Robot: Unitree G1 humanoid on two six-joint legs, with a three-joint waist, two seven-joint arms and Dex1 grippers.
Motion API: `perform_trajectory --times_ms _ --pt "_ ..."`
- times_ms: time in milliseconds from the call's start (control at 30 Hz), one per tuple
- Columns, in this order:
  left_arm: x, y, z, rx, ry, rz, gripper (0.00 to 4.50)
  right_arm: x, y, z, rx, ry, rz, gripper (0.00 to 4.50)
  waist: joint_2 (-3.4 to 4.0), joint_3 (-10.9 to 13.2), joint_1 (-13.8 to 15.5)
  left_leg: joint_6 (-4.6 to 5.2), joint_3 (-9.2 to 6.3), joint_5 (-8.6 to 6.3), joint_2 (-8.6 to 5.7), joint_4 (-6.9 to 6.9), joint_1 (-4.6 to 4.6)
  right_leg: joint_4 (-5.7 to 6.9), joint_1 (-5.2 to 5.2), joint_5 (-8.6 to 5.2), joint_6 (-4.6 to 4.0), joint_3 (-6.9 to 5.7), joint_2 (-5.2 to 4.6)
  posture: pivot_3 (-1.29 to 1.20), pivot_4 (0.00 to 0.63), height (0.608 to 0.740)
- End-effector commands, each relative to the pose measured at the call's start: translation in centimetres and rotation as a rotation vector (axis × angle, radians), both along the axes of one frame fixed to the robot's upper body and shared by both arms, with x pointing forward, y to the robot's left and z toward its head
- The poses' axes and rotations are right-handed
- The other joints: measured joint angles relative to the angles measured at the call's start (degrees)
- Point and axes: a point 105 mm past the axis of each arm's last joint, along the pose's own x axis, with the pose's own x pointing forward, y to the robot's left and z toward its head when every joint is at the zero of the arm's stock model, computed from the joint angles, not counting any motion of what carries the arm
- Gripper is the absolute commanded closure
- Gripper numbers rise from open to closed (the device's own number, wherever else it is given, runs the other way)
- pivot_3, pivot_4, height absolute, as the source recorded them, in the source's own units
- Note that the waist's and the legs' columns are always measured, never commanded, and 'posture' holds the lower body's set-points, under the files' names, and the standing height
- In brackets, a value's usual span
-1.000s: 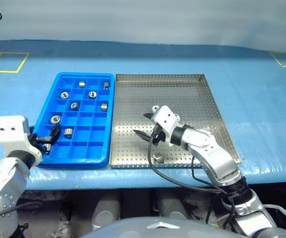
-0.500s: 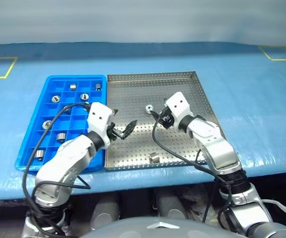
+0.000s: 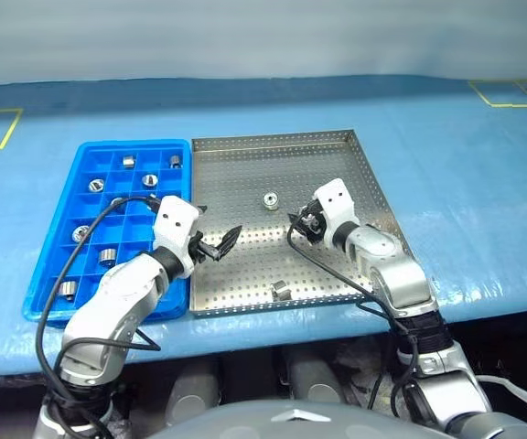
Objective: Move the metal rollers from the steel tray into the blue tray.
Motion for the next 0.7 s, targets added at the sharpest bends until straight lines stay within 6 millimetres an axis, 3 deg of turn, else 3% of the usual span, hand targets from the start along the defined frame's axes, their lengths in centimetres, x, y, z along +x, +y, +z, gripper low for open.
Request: perform_trajectory --times_ms 33,200,333,433,467,700 --pt "-0.5 -1.2 0.9 -0.014 -0.047 -0.073 0.19 0.3 -0.7 -0.1 0.003 0.005 -0.034 0.84 0.0 0.0 0.01 0.0 0.0 0.0 0.0 0.0 0.0 0.0 0.0 0.0 0.0 0.0 0.0 -0.13 0.15 0.74" --pt "-0.9 -1.6 0.8 -0.013 -0.051 -0.108 0.19 0.3 -1.2 -0.7 0.008 0.03 -0.054 0.84 0.01 0.0 -0.11 0.0 0.02 0.0 0.01 0.0 0.0 0.01 -0.01 0.0 0.0 0.01 0.01 -0.14 0.15 0.74" --pt "-0.7 -1.4 0.7 -0.013 -0.051 -0.101 0.17 0.6 -1.6 -1.2 0.029 0.043 -0.081 1.72 0.01 0.0 -0.14 0.0 0.03 0.0 0.01 0.0 0.01 0.01 -0.01 0.0 0.0 0.03 0.02 -0.14 0.15 0.74" --pt "-0.8 -1.0 0.5 -0.02 -0.042 -0.087 0.17 0.5 -1.4 -0.8 0.049 0.026 -0.08 2.72 0.01 0.0 -0.16 0.0 0.03 0.0 0.01 0.0 0.01 0.01 0.0 0.01 0.02 0.04 0.02 -0.14 0.15 0.74" --pt "-0.8 -0.9 0.4 -0.02 -0.039 -0.082 0.17 0.5 -1.4 -0.7 0.051 0.019 -0.08 2.83 0.01 0.0 -0.16 0.0 0.04 0.0 0.01 0.0 0.01 0.01 0.0 0.01 0.02 0.04 0.02 -0.14 0.15 0.74" --pt "-0.9 -0.3 0.3 -0.025 -0.035 -0.064 0.17 0.8 -1.2 1.0 0.034 -0.061 -0.079 2.83 0.03 0.01 -0.2 0.01 0.04 0.0 0.01 0.0 0.01 0.01 -0.01 0.02 0.03 0.05 0.02 -0.13 0.15 0.74"
